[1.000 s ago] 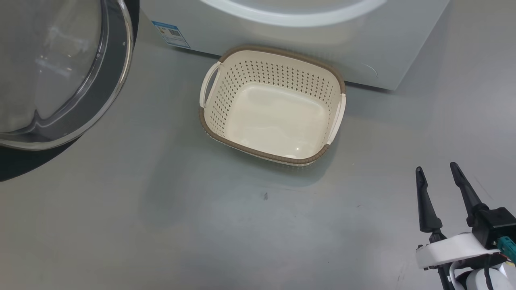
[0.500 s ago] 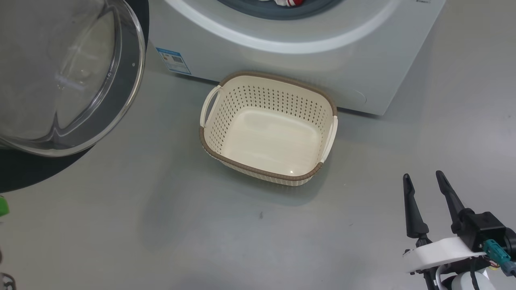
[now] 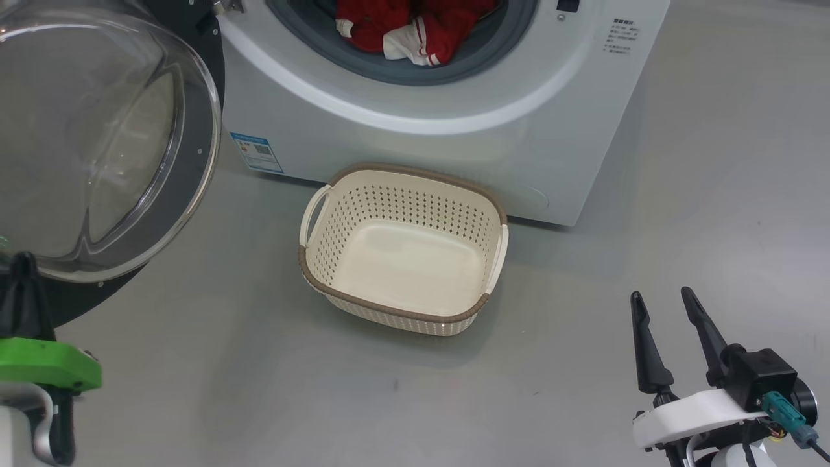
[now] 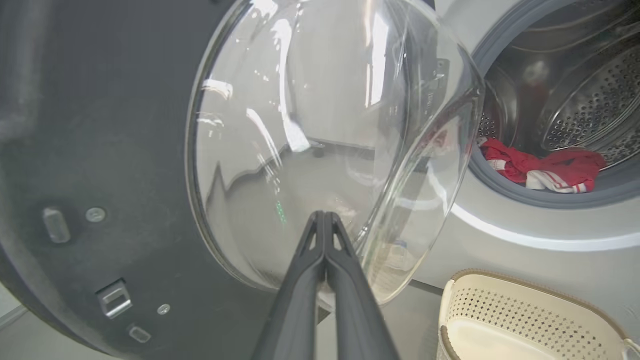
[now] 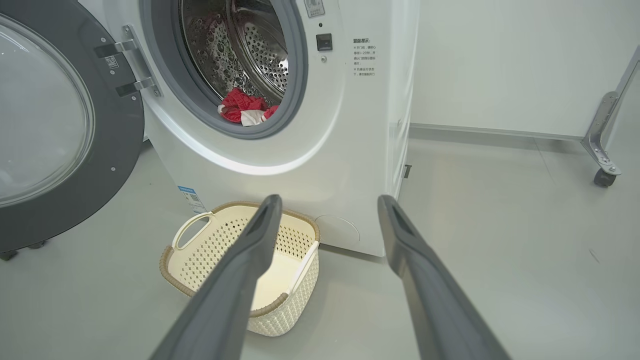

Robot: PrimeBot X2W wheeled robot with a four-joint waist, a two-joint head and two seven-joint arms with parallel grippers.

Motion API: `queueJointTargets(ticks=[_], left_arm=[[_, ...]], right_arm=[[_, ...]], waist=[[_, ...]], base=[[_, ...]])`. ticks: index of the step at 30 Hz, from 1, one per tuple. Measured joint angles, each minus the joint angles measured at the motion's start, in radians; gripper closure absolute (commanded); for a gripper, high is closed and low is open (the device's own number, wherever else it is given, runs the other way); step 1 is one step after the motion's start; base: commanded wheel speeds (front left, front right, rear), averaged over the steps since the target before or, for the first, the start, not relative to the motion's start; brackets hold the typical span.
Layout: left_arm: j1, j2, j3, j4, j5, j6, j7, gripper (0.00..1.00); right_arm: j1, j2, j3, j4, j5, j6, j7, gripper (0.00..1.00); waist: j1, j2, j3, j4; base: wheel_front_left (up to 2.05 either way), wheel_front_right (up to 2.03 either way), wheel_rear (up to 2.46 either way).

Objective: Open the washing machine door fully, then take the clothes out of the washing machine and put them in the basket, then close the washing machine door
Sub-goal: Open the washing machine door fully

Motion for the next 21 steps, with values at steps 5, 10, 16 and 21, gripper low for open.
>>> queueJointTargets(ticks=[5, 10, 16, 21], left_arm=[[0.036, -0.032, -0.059, -0.021, 0.017, -0.008, 0.0, 1.0], [0.072, -0.06, -0.11, -0.037, 0.041, -0.013, 0.0, 1.0], [0.134, -0.075, -0.142, -0.053, 0.047, -0.017, 0.0, 1.0], [0.166, -0.092, -0.166, -0.083, 0.047, -0.017, 0.0, 1.0]], right_arm=[[0.003, 0.006, -0.002, 0.012, 0.007, 0.0, -0.001, 0.0], [0.015, 0.011, -0.014, 0.016, 0.023, -0.001, -0.008, 0.0], [0.022, 0.013, -0.021, 0.016, 0.034, -0.001, -0.008, 0.0], [0.022, 0.014, -0.029, 0.012, 0.034, -0.002, -0.009, 0.0]], waist=[[0.0, 0.0, -0.032, -0.027], [0.0, 0.0, -0.062, -0.055], [0.0, 0.0, -0.091, -0.095], [0.0, 0.0, -0.109, -0.13]], base=[[0.0, 0.0, 0.0], [0.0, 0.0, 0.0], [0.0, 0.0, 0.0], [0.0, 0.0, 0.0]])
